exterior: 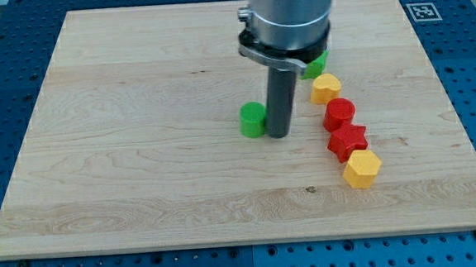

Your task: Move the green circle to the top center

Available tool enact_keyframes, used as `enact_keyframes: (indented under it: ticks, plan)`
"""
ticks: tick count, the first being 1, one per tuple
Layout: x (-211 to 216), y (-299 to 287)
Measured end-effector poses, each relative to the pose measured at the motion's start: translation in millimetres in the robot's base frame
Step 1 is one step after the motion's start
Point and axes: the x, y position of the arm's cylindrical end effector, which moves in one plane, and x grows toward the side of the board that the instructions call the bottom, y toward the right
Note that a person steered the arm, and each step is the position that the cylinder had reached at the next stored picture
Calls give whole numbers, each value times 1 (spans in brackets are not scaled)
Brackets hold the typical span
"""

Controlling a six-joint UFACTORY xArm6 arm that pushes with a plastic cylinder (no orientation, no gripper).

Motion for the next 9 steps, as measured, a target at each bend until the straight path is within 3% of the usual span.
enact_keyframes:
  ticks: [4, 7, 9]
  plan:
    - [11, -60]
    - [11, -37]
    - [-5, -54]
